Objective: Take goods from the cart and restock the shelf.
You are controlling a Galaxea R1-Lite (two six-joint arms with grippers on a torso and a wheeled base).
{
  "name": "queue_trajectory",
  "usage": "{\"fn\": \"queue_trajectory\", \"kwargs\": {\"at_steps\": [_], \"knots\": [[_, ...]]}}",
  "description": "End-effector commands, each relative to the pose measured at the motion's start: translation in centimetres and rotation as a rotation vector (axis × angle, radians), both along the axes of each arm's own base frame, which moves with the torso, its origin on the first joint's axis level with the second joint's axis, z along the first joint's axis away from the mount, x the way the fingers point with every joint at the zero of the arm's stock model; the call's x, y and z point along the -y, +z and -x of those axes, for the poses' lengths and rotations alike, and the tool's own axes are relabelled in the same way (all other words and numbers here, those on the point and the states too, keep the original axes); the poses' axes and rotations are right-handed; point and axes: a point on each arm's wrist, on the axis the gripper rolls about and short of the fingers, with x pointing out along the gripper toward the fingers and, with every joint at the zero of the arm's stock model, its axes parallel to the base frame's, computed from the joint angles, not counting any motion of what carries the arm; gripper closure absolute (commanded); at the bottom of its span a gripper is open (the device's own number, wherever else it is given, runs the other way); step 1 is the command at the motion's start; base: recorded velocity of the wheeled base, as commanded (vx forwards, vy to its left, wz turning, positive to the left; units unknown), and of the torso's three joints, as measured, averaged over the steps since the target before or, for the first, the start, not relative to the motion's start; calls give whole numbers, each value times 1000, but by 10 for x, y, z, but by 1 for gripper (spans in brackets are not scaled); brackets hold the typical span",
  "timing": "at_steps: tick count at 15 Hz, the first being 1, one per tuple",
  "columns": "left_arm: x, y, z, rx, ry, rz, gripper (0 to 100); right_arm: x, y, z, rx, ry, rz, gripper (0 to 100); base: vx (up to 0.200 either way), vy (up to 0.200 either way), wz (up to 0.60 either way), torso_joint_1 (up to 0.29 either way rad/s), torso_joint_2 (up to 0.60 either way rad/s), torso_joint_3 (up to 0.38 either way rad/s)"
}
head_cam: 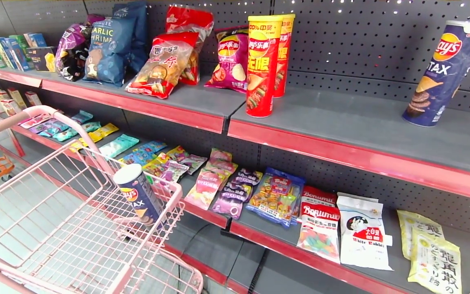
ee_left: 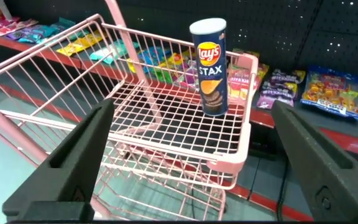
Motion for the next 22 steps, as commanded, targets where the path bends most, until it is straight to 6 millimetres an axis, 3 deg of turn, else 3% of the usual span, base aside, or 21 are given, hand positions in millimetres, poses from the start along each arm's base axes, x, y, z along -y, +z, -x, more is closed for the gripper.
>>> {"fn": "queue_trajectory", "kwargs": {"at_steps": [1,6,13,14,15,16,17,18,20,22], "knots": [[0,0,0,0,0,-1,0,0,0,0,-1,2,0,0,0,0,0,0,0,0],[0,0,-1,-6,1,-1,0,0,0,0,-1,0,-1,0,0,0,600,0,3,4],[0,3,-1,-15,-4,-34,0,0,0,0,-1,-3,-3,0,0,0,0,0,0,0],[0,46,-4,7,-23,-26,0,0,0,0,-1,-3,-3,0,0,0,0,0,0,0],[1,118,-32,-29,-41,84,0,0,0,0,-1,-1,0,0,0,0,0,0,0,0],[1,161,-55,-18,-56,150,0,0,0,0,-1,-1,0,0,0,0,0,0,0,0],[2,175,-72,-37,-63,144,0,0,0,0,-1,-1,0,0,0,0,0,0,0,0],[3,172,-114,-139,-55,129,0,0,0,0,-1,-1,-1,0,0,0,0,0,0,0],[4,132,-160,-325,-67,111,0,0,0,0,-1,-1,-1,0,0,0,0,0,0,0],[7,96,-210,-382,-147,104,0,0,0,0,-1,-1,-1,0,0,0,0,0,0,0]]}}
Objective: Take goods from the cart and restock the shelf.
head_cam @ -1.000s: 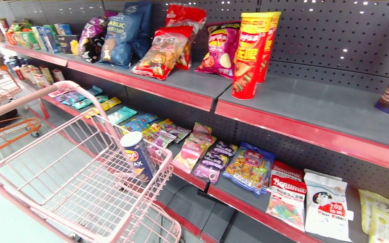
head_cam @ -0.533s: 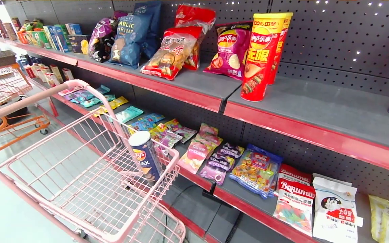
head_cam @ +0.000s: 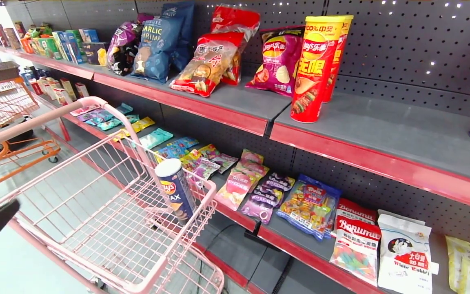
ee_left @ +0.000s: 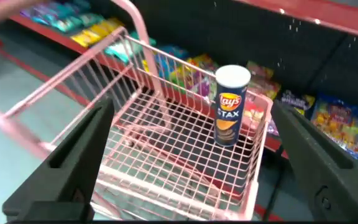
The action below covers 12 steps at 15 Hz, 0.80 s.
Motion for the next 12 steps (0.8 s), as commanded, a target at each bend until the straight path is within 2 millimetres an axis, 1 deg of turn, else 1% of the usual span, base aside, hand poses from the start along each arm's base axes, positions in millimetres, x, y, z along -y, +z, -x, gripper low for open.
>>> {"fn": "queue_trajectory", "kwargs": {"at_steps": [1,2,3,4,6,8,9,11,12], "knots": [[5,-51,-136,-276,-108,-21,0,0,0,0,-1,1,0,0,0,0,0,0,0,0],[6,-61,-145,-296,-117,-48,0,0,0,0,-1,1,2,0,0,0,0,0,0,0],[7,-79,-158,-337,-146,-86,0,0,0,0,-1,1,2,0,0,0,0,0,0,0],[8,-88,-167,-361,-168,-85,0,0,0,0,-1,1,2,0,0,0,0,0,0,0],[11,-102,-179,-381,-199,-80,0,0,0,0,-1,1,2,0,0,0,0,0,0,0],[26,-117,-198,-361,-251,-94,0,0,0,0,-1,2,5,0,0,0,0,0,0,0],[32,-121,-205,-347,-264,-98,0,0,0,0,-1,2,5,0,0,0,0,0,0,0],[45,-131,-230,-295,-268,-113,0,0,0,0,-1,2,5,0,0,0,0,0,0,0],[46,-133,-235,-287,-267,-114,0,0,0,0,-1,2,5,0,0,0,0,0,0,0]]}}
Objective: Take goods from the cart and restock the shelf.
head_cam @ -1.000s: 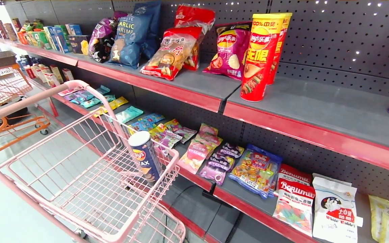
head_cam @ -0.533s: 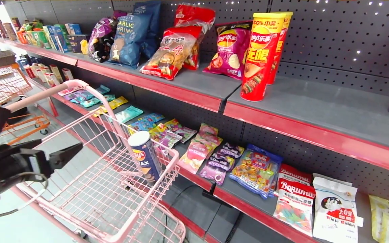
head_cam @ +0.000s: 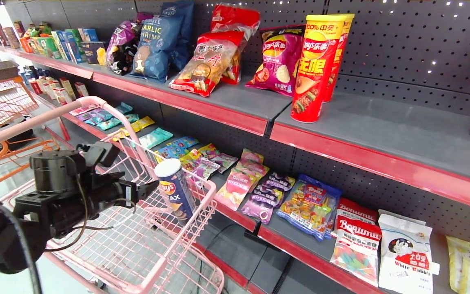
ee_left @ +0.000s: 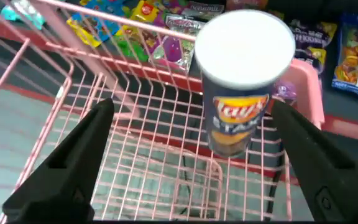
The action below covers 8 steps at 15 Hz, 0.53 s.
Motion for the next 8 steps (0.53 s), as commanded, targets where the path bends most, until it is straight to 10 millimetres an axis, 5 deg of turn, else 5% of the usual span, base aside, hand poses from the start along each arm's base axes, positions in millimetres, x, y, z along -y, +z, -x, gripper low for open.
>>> {"fn": "queue_trajectory", "kwargs": {"at_steps": [1,8], "knots": [[17,-26,-23,-48,-34,-9,0,0,0,0,-1,0,0,0,0,0,0,0,0,0],[45,-42,-43,-59,-95,-14,0,0,0,0,-1,2,1,0,0,0,0,0,0,0]]}}
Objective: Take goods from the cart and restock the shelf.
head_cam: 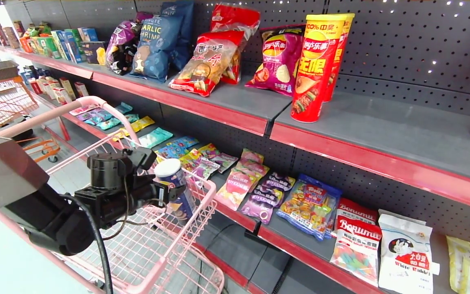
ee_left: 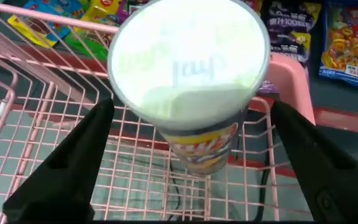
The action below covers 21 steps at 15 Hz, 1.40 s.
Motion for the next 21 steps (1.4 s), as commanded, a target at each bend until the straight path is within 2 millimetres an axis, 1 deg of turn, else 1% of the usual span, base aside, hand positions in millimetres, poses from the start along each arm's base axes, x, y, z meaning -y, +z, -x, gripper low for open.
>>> {"fn": "queue_trajectory", "kwargs": {"at_steps": [1,3,5,6,9,11,13,14,16,17,19,20,21], "knots": [[4,-7,-10,-5,1,-4,0,0,0,0,-1,0,0,0,0,0,0,0,0,0],[4,-9,-17,5,10,-4,0,0,0,0,-1,0,0,0,0,0,0,0,0,0],[6,-10,-19,3,7,-4,0,0,0,0,-1,0,-1,0,0,0,0,0,0,0],[6,-12,-19,-3,5,-6,100,0,0,0,-1,0,-1,0,0,0,0,0,0,0],[8,-15,-17,-12,2,-5,100,0,0,0,-1,0,0,0,0,0,0,0,0,0],[6,-10,-13,-4,5,-3,100,0,0,0,-1,0,-1,0,0,0,0,0,0,0],[1,8,-2,21,22,16,100,0,0,0,-1,0,-1,0,0,0,0,0,0,0],[-1,13,2,30,27,20,100,0,0,0,-1,0,-1,0,0,0,0,0,0,0],[-12,55,32,63,45,47,100,0,0,0,-1,0,-1,0,0,0,0,0,0,0],[-15,69,44,68,49,63,100,0,0,0,-1,0,-1,0,0,0,0,0,0,0],[-27,118,98,68,54,82,100,0,0,0,-1,0,-1,0,0,0,0,0,0,0],[-33,136,127,78,51,86,100,0,0,0,-1,0,-1,0,0,0,0,0,0,0],[-39,148,151,100,50,90,100,0,0,0,-1,0,-1,0,0,0,0,0,0,0]]}}
